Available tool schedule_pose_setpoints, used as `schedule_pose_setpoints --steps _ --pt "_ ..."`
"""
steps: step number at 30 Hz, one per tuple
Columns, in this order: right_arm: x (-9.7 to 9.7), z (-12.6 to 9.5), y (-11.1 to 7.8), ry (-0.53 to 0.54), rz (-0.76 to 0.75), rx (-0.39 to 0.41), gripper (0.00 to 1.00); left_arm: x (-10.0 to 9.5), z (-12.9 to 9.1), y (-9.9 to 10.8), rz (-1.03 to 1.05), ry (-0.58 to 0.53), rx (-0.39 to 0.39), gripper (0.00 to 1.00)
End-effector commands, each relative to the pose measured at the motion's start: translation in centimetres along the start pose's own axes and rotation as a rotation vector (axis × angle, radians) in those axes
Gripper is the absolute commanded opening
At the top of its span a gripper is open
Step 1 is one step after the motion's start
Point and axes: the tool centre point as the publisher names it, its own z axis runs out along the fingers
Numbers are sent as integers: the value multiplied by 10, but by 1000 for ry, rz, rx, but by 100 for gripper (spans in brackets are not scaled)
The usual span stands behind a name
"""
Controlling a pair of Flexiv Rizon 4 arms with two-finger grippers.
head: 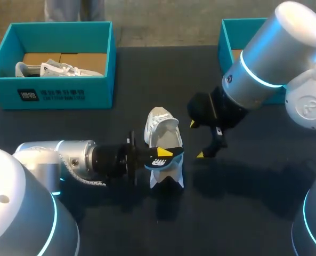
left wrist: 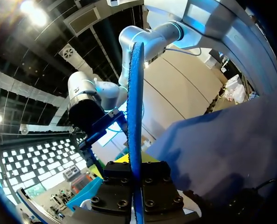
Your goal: Take the shoe out of the shoebox, open the shoe tongue, remove and reinsert the insole, then place the shoe into the shoebox
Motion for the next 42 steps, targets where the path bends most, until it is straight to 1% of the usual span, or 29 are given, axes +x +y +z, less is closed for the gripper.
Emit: schedule_pose_setpoints --steps 1,9,22,28,33,37,42 --pt "1 1 0 -3 0 0 100 1 -1 4 -2 1 -6 0" --pt "1 1 0 -3 0 0 100 3 -5 14 -11 19 -30 0" --pt "1 1 0 -3 0 0 100 -5 -5 26 -11 14 -44 0" --pt "1 1 0 -3 0 0 100 -8 -3 33 -2 31 -50 0" --pt "1 1 0 -3 0 0 100 -10 -6 37 1 41 -64 0" --pt "1 1 0 -3 0 0 100 -10 -8 38 0 44 -72 0" --pt "1 1 0 -3 0 0 100 -3 -7 35 -6 54 -75 0"
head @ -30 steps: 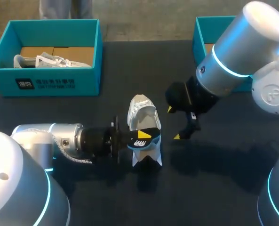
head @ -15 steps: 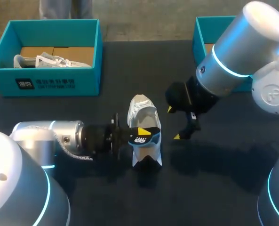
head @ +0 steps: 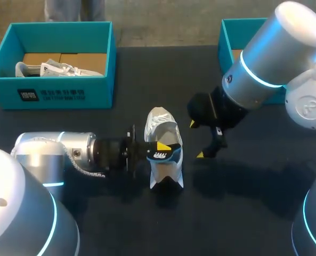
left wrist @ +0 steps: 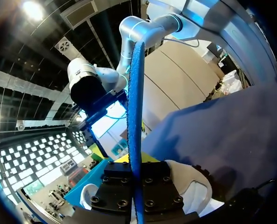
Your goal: Take the shoe out of the shoebox, open the shoe tongue, remove and reinsert the insole, then place the shoe into the shoebox
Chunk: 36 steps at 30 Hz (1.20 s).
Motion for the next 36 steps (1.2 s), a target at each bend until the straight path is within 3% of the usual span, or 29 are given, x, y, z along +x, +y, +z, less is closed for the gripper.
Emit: schedule_pose_setpoints --steps 1,14,36 --pt "1 1 0 -3 0 0 100 7 -1 -3 7 22 -14 0" --pt "1 1 0 -3 0 0 100 14 -9 2 69 90 -94 0" --pt "1 1 0 -3 0 0 100 12 -7 25 47 94 -96 0"
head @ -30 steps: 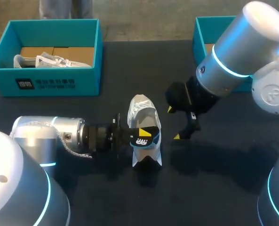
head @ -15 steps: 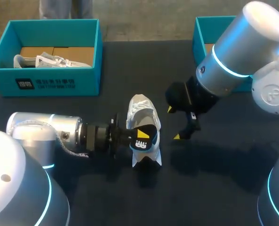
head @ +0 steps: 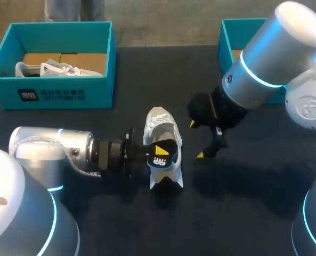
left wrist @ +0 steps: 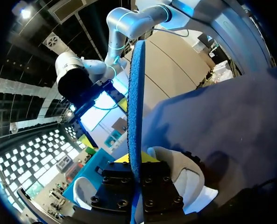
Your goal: Take the shoe out of the shoebox, open the shoe tongue, remove and reinsert the insole, then place the shoe into the shoebox
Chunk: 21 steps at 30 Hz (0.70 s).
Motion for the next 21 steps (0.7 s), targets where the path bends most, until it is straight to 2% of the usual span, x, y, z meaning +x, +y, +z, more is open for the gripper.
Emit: schedule_pose_setpoints --steps 1,21 --pt "1 1 0 -3 0 0 100 -1 3 8 -2 8 4 0" --pt "1 1 0 -3 0 0 100 -3 6 28 6 38 -29 0"
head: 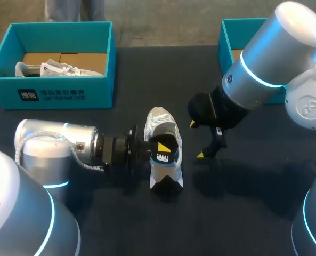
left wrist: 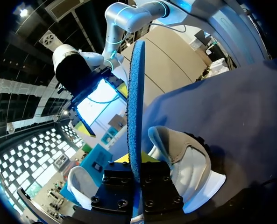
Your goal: Take the shoe out of the shoebox, open the shoe tongue, remove and reinsert the insole, then place the shoe into the shoebox
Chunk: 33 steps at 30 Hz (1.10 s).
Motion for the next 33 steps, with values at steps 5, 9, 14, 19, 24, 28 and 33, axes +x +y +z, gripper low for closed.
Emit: schedule_pose_setpoints --steps 5,9,14,19,24,28,33 --pt "1 1 0 -3 0 0 100 2 0 6 -8 3 -13 0" --pt "1 1 0 -3 0 0 100 2 1 8 -10 1 -17 0" --pt "1 1 0 -3 0 0 100 -1 0 6 -2 1 -16 20" --pt "1 1 0 -3 0 0 100 -5 -1 -1 13 -3 -2 34" --pt "1 1 0 -3 0 0 100 -12 -1 -8 30 -11 9 35" --pt "1 1 0 -3 0 0 100 -16 -1 -15 43 -17 24 34" --pt "1 1 0 -3 0 0 100 -17 -2 -21 50 -28 32 35"
